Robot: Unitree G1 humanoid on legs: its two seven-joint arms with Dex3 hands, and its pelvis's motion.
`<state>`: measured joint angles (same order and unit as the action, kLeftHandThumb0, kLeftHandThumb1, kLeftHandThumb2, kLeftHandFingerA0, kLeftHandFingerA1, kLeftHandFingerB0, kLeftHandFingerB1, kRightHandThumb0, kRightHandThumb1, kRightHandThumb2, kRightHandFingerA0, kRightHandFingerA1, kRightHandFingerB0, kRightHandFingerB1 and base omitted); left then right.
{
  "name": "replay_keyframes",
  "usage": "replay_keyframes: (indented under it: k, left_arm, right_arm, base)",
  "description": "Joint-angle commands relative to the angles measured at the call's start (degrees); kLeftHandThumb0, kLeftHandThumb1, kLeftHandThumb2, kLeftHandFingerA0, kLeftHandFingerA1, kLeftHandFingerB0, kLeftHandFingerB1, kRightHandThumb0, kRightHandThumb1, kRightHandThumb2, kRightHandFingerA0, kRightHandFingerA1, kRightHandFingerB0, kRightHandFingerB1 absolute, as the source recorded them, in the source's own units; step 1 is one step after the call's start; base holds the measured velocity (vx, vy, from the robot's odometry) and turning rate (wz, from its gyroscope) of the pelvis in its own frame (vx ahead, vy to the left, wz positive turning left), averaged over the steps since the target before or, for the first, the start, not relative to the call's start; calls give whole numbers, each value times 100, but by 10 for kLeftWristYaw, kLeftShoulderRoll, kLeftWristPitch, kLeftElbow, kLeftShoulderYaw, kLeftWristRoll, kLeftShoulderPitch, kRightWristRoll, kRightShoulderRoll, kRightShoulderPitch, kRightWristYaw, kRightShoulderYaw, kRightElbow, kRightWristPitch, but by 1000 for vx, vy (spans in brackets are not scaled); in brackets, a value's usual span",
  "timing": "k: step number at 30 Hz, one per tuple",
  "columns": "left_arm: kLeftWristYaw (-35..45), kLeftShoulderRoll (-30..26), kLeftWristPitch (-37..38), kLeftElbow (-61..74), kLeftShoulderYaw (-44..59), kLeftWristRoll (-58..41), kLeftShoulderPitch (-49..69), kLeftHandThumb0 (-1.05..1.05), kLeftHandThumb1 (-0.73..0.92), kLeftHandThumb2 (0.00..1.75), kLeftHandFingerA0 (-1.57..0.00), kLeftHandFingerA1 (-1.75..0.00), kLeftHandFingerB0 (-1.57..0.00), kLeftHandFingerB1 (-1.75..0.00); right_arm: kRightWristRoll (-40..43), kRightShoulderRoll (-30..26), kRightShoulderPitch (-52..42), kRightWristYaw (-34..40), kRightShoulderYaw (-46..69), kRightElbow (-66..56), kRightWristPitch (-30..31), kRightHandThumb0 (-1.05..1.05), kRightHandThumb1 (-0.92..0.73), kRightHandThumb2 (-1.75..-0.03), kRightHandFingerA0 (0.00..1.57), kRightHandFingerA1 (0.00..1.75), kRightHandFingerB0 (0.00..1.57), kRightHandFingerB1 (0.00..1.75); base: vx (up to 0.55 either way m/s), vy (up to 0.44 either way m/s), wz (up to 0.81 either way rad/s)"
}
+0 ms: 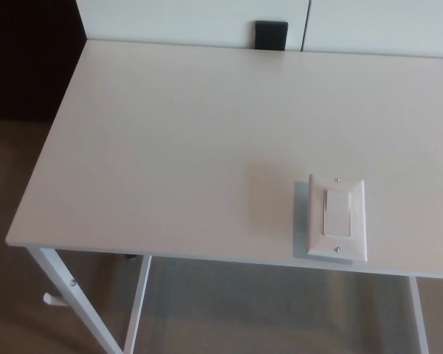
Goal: The robot walk towards a table in front and then clicks the light switch button using the right hand's index finger
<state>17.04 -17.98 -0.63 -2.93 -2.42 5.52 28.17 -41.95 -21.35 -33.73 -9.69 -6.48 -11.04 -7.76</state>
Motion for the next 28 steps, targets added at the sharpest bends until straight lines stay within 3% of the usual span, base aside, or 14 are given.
replay_keyframes:
  k: [1,8,9,12,13,21,22,23,24,25,26,27,28]
  left_arm:
    - [3,-9,21,-14,10,-8,13,-33,49,55,-59,-42,-51,-37]
    - [4,-10,4,-25,39,-29,-2,-33,49,54,-59,-43,-53,-37]
    - [3,-9,4,-28,42,-31,-4,-33,49,55,-59,-43,-53,-37]
    - [1,-9,4,-42,57,-36,-18,-33,48,54,-60,-44,-53,-37]
    - [0,-8,4,-44,59,-35,-20,-32,48,54,-60,-44,-53,-37]
    - [4,-8,7,-51,60,-28,-28,-32,48,54,-60,-43,-54,-37]
    - [4,-7,9,-53,61,-28,-27,-32,47,54,-60,-43,-53,-37]
    - [3,-7,13,-56,62,-29,-28,-32,47,54,-60,-43,-53,-37]
    - [3,-7,15,-59,61,-29,-28,-31,47,54,-61,-43,-54,-38]
    - [2,-7,18,-61,60,-28,-29,-33,47,54,-61,-43,-53,-37]
    - [2,-8,21,-62,59,-26,-29,-33,47,54,-61,-43,-53,-37]
    - [2,-9,20,-61,59,-25,-29,-33,48,54,-61,-43,-53,-37]
    - [2,-9,20,-61,59,-25,-29,-33,48,54,-61,-43,-53,-37]
  right_arm:
    - [238,84,57,-6,76,178,-28,-58,-66,-60,30,45,30,34]
    - [234,90,59,-4,89,198,-52,-57,-66,-60,30,47,30,35]
    - [234,89,61,-4,90,203,-58,-62,-49,-90,29,58,18,46]
    - [238,89,64,-5,94,209,-67,-60,-49,-90,29,58,18,46]
    - [239,90,66,-5,95,213,-71,-58,-67,-59,31,46,31,35]
    - [261,86,67,-12,94,217,-78,-57,-67,-59,31,48,31,35]
    - [261,85,68,-12,92,216,-77,-59,-48,-90,29,57,18,46]
    - [260,83,69,-11,90,216,-76,-59,-48,-90,29,57,18,46]
    - [263,82,70,-11,89,219,-76,-58,-66,-59,30,45,30,34]
    - [263,81,71,-9,88,221,-78,-59,-48,-90,29,58,18,46]
    - [262,80,71,-7,87,223,-81,-59,-48,-90,29,58,18,46]
    - [263,80,71,-5,87,224,-83,-60,-67,-59,31,48,31,35]
    - [263,80,71,-5,87,224,-83,-60,-67,-59,31,48,31,35]
  base:
    - [0,0,0]
    - [0,0,0]
    - [0,0,0]
    - [0,0,0]
    - [0,0,0]
    - [0,0,0]
    - [0,0,0]
    - [0,0,0]
    - [0,0,0]
    - [0,0,0]
    - [0,0,0]
    - [0,0,0]
    - [0,0,0]
